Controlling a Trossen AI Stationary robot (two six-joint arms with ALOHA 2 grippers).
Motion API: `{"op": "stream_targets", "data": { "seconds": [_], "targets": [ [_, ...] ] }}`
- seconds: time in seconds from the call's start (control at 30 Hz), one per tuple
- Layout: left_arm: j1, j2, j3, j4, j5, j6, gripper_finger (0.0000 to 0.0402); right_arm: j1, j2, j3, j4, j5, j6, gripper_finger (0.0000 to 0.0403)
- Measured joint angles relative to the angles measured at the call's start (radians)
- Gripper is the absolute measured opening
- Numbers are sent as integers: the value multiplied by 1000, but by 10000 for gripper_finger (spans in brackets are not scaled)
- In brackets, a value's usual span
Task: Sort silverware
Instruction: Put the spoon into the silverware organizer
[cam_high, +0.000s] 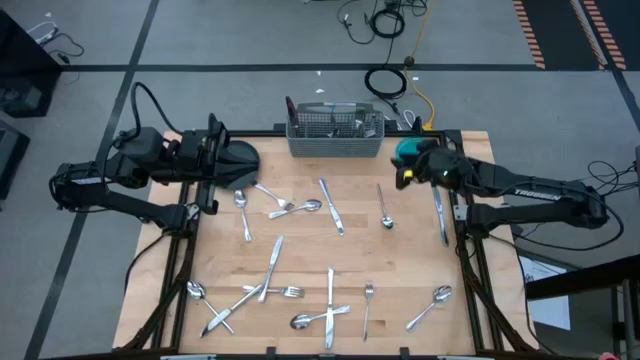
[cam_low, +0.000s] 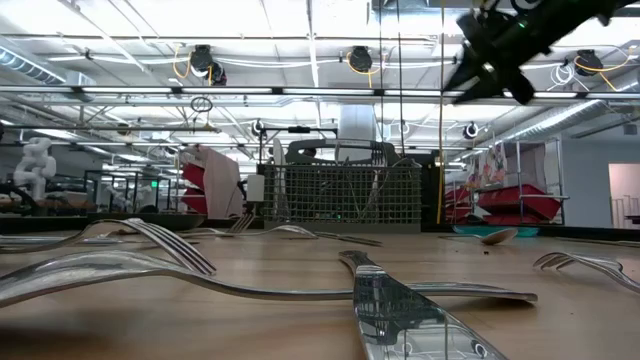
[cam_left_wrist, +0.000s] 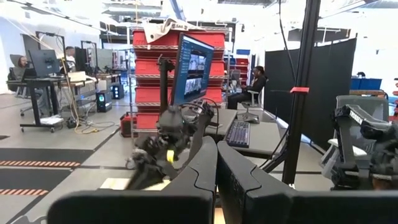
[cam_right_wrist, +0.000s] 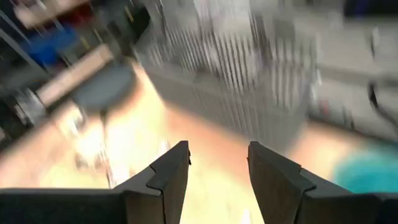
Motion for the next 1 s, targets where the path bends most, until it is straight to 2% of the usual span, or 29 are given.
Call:
{"op": "stream_targets", "data": {
  "seconds": [0.2, 0.3, 0.5, 0.6, 0.7, 0.77, 0.87, 1.0],
  "targets": [
    [0, 27, 0, 0, -1, 0, 11, 168, 108, 0, -241, -17, 271, 155],
    [0, 37, 0, -2, -1, -4, 11, 272, 180, 0, -293, -109, 378, 155],
    [1, 45, 0, -14, -12, 1, 11, 547, 275, 0, -291, -371, 545, 155],
    [1, 75, 0, -35, -60, 3, 11, 695, 284, 0, -272, -433, 645, 155],
    [2, 141, 0, -66, -77, 21, 11, 825, 279, 0, -221, -446, 747, 155],
    [2, 202, 0, -60, -53, 19, 11, 901, 277, 0, -173, -448, 784, 155],
    [16, 277, -1, 10, 44, 19, 11, 994, 291, 0, -170, -455, 810, 155],
    [54, 311, -1, 130, 153, 16, 11, 1058, 334, 0, -201, -517, 777, 155]
  ]
}}
